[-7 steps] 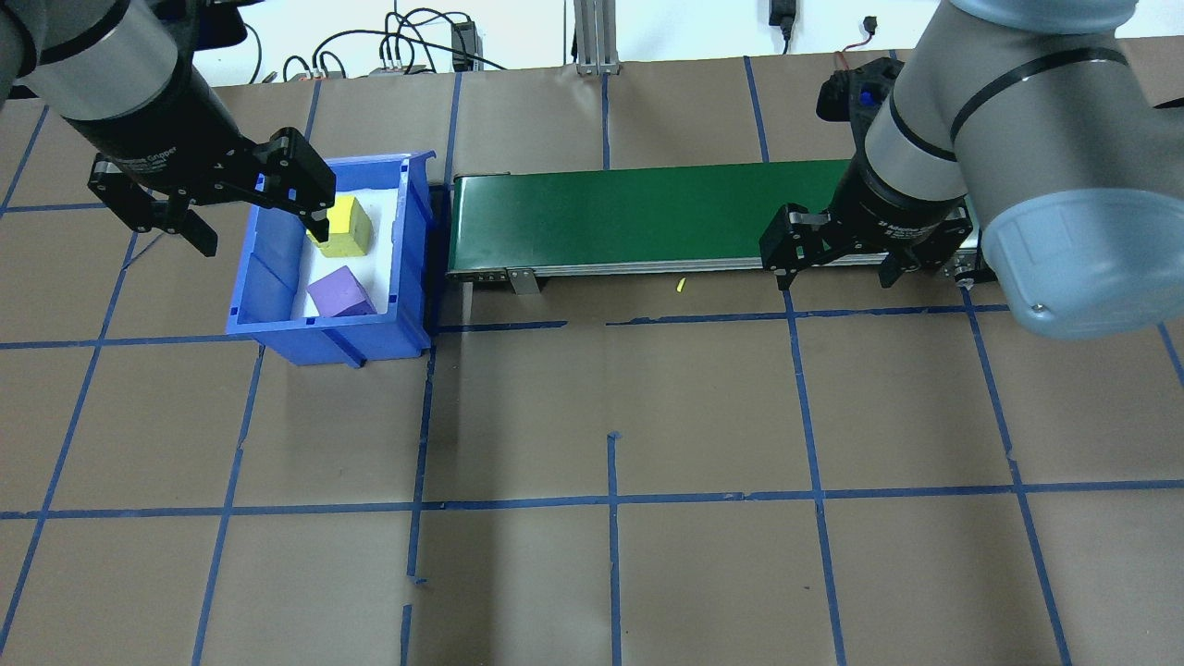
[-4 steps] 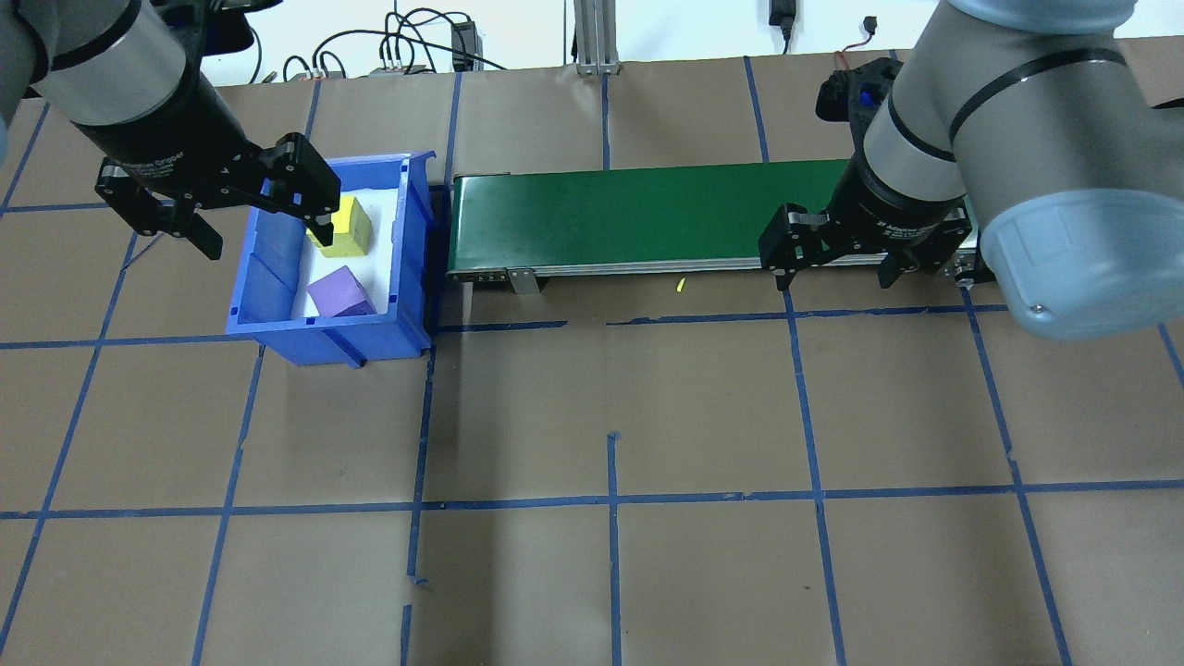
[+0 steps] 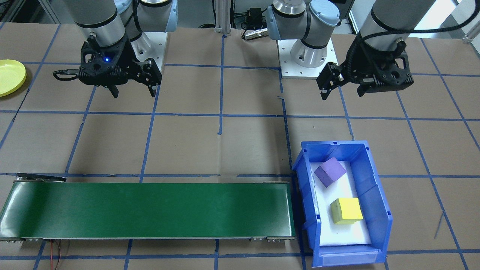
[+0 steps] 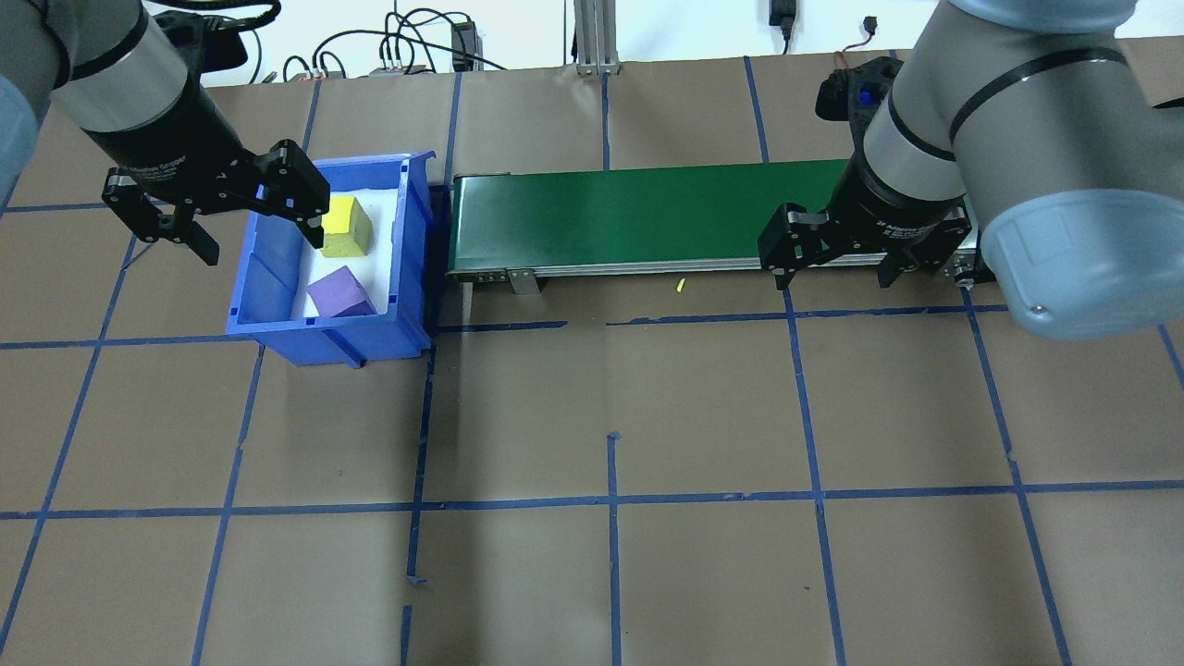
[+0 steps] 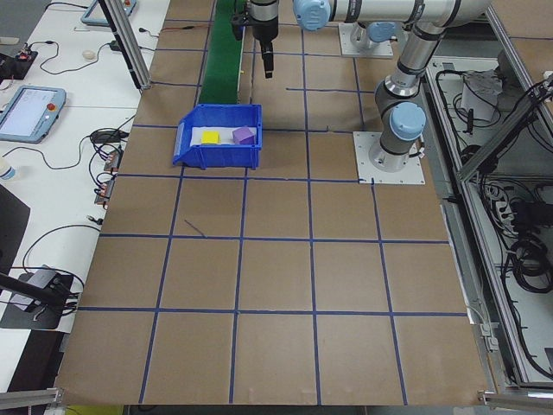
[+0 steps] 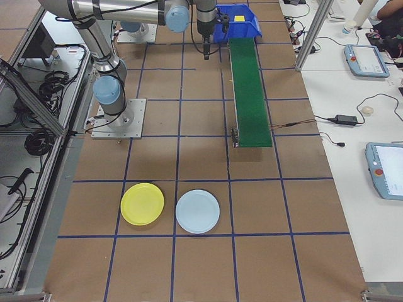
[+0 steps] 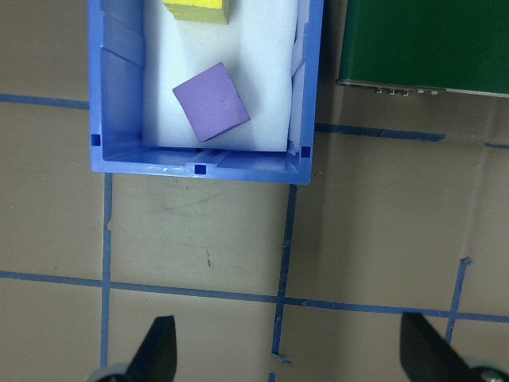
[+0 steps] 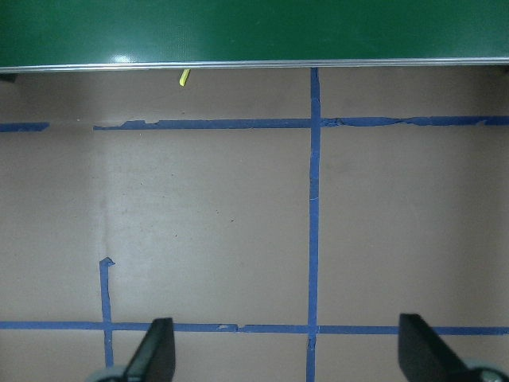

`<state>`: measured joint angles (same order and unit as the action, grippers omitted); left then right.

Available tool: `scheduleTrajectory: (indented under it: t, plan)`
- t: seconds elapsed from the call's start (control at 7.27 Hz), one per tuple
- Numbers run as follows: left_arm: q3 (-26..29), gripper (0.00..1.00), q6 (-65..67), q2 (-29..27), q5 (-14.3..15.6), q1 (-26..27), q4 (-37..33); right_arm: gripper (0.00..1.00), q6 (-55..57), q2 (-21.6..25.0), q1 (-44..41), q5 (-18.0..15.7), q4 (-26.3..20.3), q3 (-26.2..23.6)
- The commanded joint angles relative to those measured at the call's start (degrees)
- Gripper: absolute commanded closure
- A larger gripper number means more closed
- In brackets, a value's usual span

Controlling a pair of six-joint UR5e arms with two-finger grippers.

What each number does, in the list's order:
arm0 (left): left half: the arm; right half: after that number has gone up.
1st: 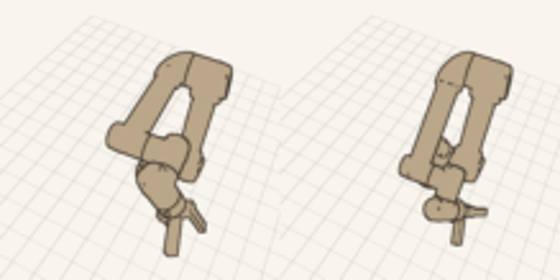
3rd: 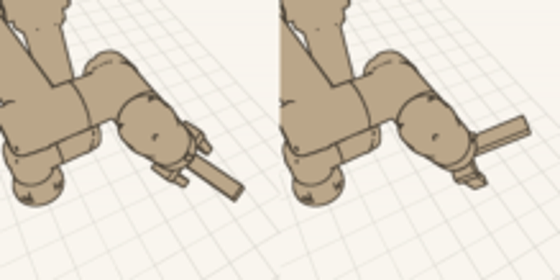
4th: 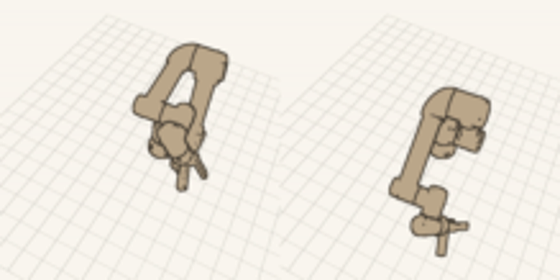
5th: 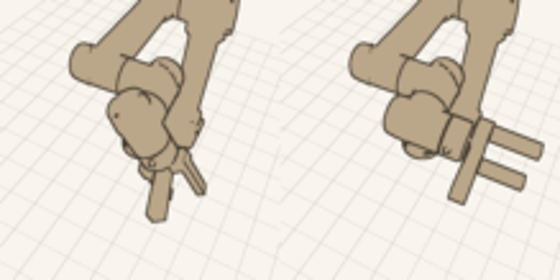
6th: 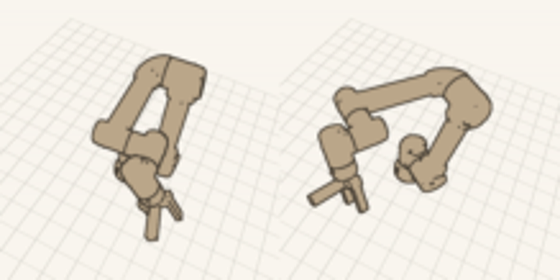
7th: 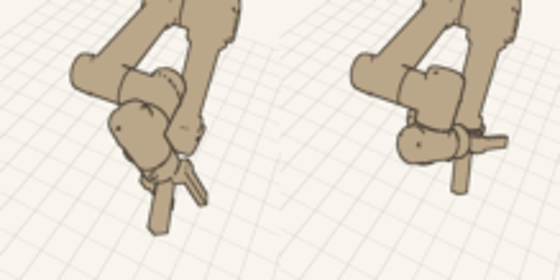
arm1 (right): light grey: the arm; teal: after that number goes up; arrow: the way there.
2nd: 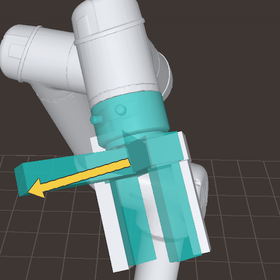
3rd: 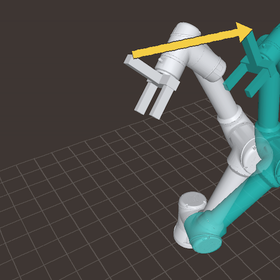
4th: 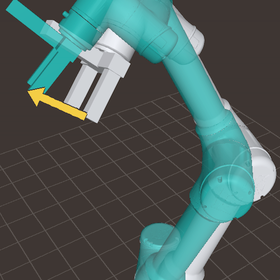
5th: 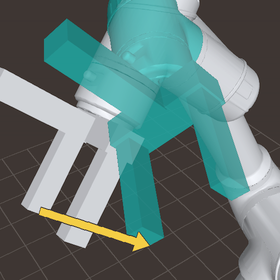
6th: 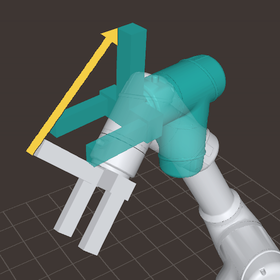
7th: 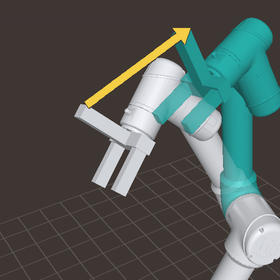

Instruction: Move block left to right into plate

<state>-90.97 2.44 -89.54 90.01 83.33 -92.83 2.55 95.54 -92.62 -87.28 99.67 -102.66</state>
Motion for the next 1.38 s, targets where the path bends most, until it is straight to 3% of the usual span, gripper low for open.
scheduleTrajectory:
  t: [0.0, 0.28, 0.69, 0.96, 1.24]
  plan:
    - [-1.74, 0.01, -1.55, -4.22, -0.36, -5.09, 3.94, 0.00, 0.00, 0.00, 0.08, 0.00, 0.00, 0.00]
    - [-4.73, 0.01, -0.09, -10.45, -0.36, -5.46, 14.64, 0.00, 0.00, 0.00, 0.16, 0.00, 0.09, 0.00]
    - [-7.19, 0.01, 12.04, -12.85, -0.36, -4.76, 17.93, 0.00, -0.09, 0.00, 0.16, 0.00, 0.09, 0.00]
    - [-10.88, 0.01, 12.06, -14.77, -0.45, -4.76, 26.33, 0.00, -0.09, -0.09, 0.16, 0.00, 0.09, 0.00]
    - [-11.51, 0.01, 12.84, -17.24, -0.71, -4.67, 28.58, 0.00, -0.09, -0.09, 0.16, 0.00, 0.09, 0.00]
